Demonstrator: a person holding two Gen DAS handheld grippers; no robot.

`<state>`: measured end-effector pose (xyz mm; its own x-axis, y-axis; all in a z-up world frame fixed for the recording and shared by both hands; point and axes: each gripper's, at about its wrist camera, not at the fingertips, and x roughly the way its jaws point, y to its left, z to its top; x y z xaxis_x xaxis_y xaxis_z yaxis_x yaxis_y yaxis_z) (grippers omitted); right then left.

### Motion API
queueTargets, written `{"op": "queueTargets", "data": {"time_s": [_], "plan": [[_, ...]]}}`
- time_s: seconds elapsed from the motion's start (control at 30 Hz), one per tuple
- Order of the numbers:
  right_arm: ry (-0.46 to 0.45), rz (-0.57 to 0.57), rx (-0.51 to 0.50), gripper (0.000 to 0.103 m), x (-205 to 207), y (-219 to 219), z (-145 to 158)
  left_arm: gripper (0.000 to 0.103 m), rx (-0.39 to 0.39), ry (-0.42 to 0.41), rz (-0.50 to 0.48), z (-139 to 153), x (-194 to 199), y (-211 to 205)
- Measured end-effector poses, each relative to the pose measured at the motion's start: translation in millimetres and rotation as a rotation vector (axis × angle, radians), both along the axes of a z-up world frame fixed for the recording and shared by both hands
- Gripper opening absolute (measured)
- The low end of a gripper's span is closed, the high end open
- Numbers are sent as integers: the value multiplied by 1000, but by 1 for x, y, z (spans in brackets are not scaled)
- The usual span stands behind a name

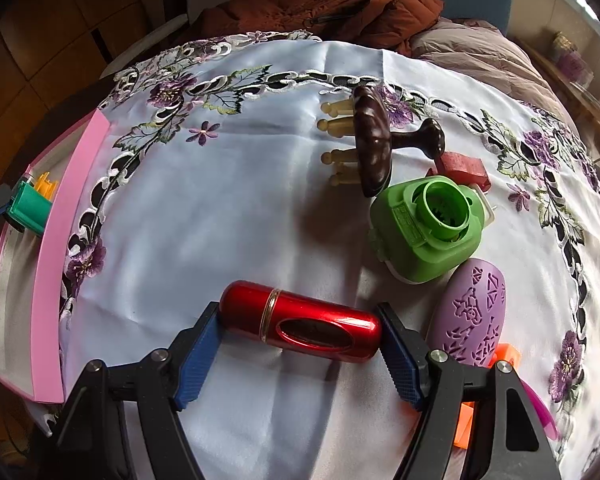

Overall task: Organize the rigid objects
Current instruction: 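Set the green stand upright in the tray and open the left tool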

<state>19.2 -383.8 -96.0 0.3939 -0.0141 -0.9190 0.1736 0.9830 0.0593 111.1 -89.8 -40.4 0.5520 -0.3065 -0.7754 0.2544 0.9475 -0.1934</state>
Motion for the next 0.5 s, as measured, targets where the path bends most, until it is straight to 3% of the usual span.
{"op": "queueTargets", "data": {"time_s": [0.5], "plan": [[-9, -3, 1, 76, 1, -1, 0, 50, 73, -17, -24, -2, -56, 4]]}}
